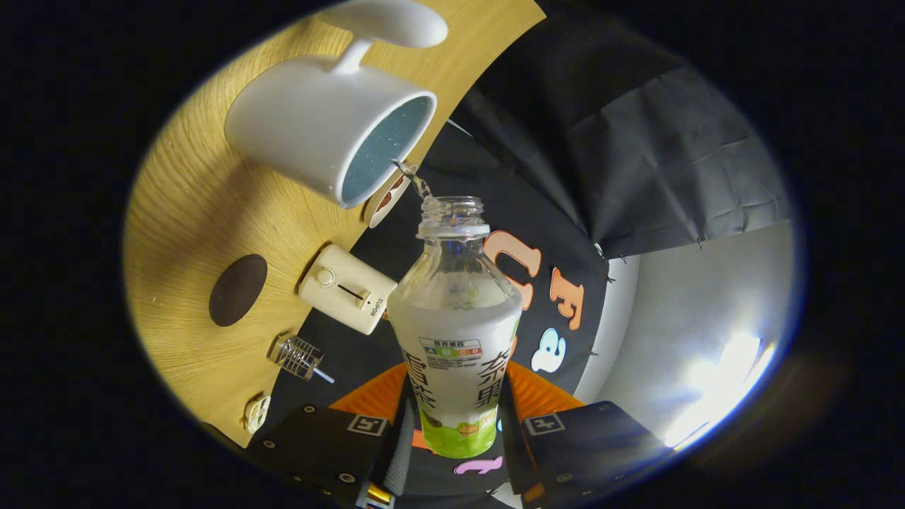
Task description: Take the bottle from table, then pour the juice into the cup, finally place the bottle on the coaster
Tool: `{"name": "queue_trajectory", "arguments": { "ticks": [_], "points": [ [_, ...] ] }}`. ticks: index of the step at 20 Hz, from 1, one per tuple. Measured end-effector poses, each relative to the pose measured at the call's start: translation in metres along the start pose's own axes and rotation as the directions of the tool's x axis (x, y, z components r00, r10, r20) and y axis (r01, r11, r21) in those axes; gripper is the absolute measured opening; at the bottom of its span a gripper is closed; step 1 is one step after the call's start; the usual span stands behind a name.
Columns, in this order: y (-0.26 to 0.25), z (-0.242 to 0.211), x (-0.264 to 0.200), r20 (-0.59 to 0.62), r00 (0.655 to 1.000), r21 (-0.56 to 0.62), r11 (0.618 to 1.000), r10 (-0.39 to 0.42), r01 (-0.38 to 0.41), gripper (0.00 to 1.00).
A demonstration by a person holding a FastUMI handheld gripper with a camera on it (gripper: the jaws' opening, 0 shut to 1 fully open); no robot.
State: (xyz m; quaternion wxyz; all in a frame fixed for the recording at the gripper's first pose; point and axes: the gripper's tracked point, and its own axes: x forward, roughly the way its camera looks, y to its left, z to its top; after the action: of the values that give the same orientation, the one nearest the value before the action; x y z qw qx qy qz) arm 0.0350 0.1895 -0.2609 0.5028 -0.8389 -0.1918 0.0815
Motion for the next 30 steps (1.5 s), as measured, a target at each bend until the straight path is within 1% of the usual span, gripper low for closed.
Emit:
{"name": "queue_trajectory", "arguments": {
  "ticks": [8,10,12,17,26,28,30],
  "points": [
    [-0.01,0.002,0.005,0.028,0.999,-0.057,0.998,-0.018,0.02,0.55],
    [-0.006,0.002,0.005,0.037,0.999,-0.056,0.998,0.012,-0.01,0.55],
    [-0.012,0.004,0.006,0.045,0.999,-0.073,0.997,0.007,-0.004,0.55],
    [-0.009,0.005,0.005,0.045,0.999,-0.06,0.998,0.009,-0.007,0.55],
    [0.012,0.005,-0.001,0.017,0.998,0.068,0.996,0.057,-0.058,0.55],
    [0.018,0.007,-0.002,0.017,0.997,0.112,0.991,0.069,-0.07,0.56],
    [0.033,0.006,-0.006,0.005,0.992,0.224,0.967,0.122,-0.12,0.56]
  ]
}}
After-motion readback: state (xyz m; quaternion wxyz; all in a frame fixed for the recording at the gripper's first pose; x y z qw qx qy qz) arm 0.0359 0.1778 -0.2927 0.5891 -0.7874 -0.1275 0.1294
